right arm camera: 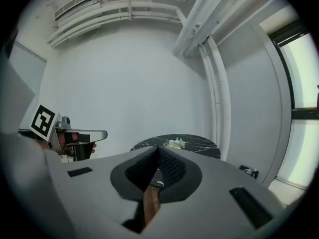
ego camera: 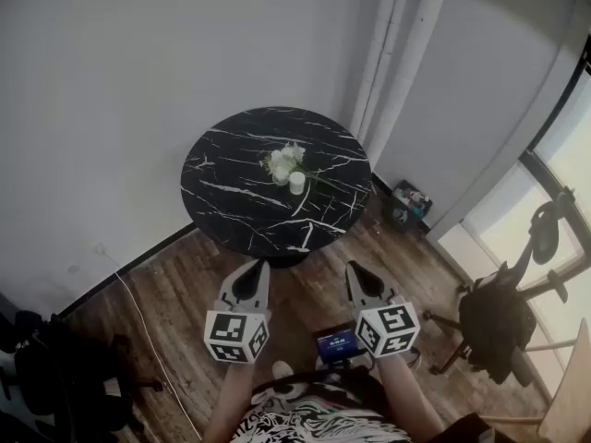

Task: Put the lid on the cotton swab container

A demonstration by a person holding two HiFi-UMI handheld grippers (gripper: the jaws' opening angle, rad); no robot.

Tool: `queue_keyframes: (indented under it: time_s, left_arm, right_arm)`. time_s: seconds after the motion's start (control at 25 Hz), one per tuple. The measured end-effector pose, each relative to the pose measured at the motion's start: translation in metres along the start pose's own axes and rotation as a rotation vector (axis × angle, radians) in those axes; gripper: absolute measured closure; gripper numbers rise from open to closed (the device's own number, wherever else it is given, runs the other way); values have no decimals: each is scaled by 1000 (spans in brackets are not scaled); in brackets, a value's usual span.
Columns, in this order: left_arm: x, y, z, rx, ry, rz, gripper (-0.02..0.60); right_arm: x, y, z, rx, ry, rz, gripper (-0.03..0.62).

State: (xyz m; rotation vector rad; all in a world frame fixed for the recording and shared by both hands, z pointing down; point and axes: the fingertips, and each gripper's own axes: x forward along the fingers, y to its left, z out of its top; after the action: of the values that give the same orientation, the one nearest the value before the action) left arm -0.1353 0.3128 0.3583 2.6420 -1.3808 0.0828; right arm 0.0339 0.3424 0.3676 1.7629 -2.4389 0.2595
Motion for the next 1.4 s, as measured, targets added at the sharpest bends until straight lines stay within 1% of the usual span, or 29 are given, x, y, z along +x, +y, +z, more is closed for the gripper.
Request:
queue_keyframes:
  time_s: [0.12, 0.24, 0.32, 0.48, 0.6, 0.76, 0.88, 1.04, 1.2, 1.4]
  left_arm:
    - [-2, 6, 0, -11, -3, -1, 568]
    - [-5, 12, -1, -16, -1, -1, 568]
    - [-6, 17, -3, -29, 6, 1, 568]
    - [-11, 25, -8, -54, 31, 3, 568]
    - [-8, 27, -8, -33, 38, 0, 568]
    - [-1, 30, -6, 2, 24, -1, 568]
    - [7, 32, -7, 11, 20, -9, 568]
    - [27, 47, -8, 12, 22, -16, 568]
    - [53, 68, -1, 21, 24, -12, 568]
    - [102, 90, 7, 11, 44, -13, 568]
  right_arm:
    - [1, 4, -1, -3, 0, -8, 577]
    - [-1, 8, -2, -20, -7, -37, 576]
    - [-2, 11, -3, -31, -11, -49, 577]
    - [-4, 20, -3, -14, -24, -49, 576]
    - [-4, 20, -4, -12, -28, -64, 576]
    - [0, 15, -4, 25, -44, -73, 576]
    - [7, 14, -5, 33, -42, -72, 576]
    - [32, 9, -4, 41, -43, -65, 576]
    - [68, 1, 4, 55, -54, -53, 576]
    - [120, -21, 19, 59, -45, -27, 576]
